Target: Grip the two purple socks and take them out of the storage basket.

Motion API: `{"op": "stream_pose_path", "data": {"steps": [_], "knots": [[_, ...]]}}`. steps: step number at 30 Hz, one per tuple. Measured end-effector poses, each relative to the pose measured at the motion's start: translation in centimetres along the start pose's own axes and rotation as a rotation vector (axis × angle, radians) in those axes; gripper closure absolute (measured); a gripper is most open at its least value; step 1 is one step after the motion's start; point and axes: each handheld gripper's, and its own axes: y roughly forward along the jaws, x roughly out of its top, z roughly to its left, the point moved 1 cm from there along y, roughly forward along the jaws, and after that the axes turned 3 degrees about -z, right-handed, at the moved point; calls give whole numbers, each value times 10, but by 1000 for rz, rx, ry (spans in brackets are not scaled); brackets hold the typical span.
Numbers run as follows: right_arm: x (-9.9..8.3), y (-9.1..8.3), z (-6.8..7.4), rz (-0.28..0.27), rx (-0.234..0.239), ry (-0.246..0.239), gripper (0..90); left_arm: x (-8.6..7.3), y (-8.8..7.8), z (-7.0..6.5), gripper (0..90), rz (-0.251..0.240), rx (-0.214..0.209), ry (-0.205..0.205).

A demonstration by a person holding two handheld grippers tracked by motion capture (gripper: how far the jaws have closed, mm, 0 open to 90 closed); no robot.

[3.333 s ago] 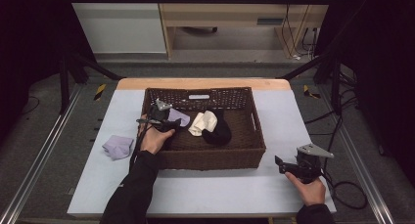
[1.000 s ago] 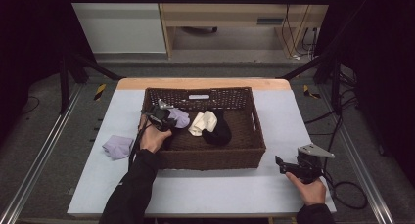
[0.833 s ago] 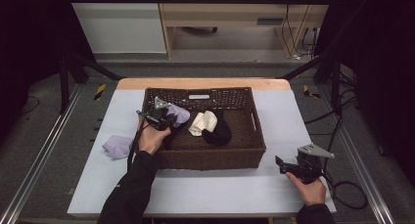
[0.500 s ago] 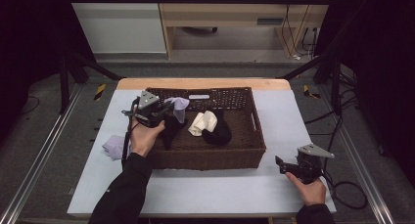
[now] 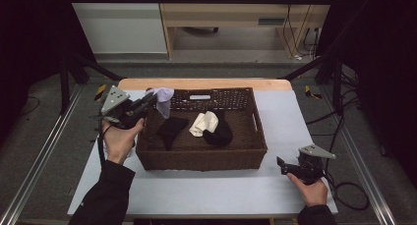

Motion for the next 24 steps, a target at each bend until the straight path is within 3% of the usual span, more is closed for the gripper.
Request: {"op": "stream_pose_path", "data": {"steps": [10, 15, 24], "knots": [[-1, 0, -1, 1, -1, 0, 96, 18, -52, 21, 831, -77, 56, 2], [-1, 0, -1, 6, 1, 3, 96, 19, -76, 36, 831, -91, 102, -8], [-1, 0, -1, 6, -4, 0, 96, -17, -99, 66, 831, -31, 179, -48]]}}
